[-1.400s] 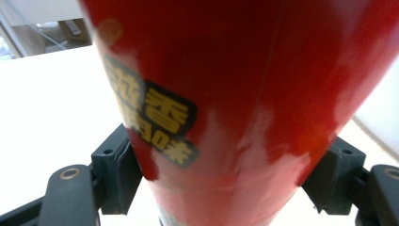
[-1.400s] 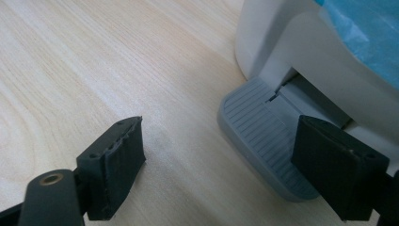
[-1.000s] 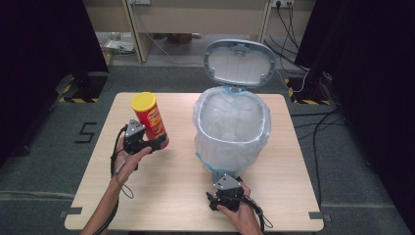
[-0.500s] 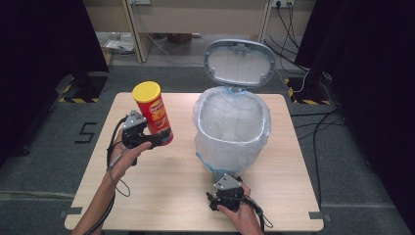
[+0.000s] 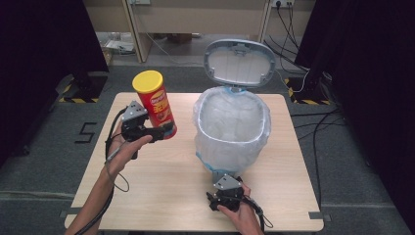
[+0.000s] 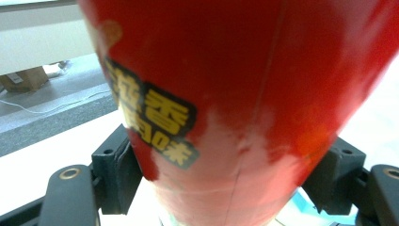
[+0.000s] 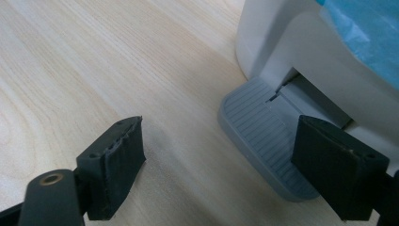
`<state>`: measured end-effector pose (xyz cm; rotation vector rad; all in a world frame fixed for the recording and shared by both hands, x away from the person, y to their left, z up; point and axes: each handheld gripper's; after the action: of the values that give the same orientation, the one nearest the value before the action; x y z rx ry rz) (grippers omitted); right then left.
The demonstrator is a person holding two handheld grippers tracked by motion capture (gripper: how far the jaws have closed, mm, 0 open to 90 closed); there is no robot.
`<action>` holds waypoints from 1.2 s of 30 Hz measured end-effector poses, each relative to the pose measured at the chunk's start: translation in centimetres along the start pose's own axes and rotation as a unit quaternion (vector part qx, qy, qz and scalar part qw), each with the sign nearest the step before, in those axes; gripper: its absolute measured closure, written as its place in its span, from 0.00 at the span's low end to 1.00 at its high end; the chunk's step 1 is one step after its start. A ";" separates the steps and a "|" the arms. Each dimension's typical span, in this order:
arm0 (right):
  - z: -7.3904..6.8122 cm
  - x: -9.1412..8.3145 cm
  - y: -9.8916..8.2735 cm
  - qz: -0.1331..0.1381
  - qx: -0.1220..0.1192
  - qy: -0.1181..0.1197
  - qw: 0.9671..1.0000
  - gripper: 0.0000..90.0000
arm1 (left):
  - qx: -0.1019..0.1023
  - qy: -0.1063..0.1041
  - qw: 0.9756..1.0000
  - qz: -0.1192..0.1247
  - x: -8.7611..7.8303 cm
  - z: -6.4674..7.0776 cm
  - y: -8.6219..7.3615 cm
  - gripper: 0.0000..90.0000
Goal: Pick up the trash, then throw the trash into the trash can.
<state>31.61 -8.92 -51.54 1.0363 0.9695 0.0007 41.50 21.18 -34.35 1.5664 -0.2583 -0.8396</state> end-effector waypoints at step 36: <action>0.0 0.0 -0.1 0.000 0.000 -0.001 1.000 0.19 | 0.032 -0.009 0.999 0.005 0.7 2.8 7.8 0.27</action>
<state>31.57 -8.94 -51.58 1.0366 0.9663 -0.0002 42.60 17.02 -27.20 1.6160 -0.3092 -0.8458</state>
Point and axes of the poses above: each handheld gripper's, and its own axes: x roughly forward along the jaws, y roughly out of its top, z roughly to its right, and after that the axes turned 1 degree about -y, right-handed
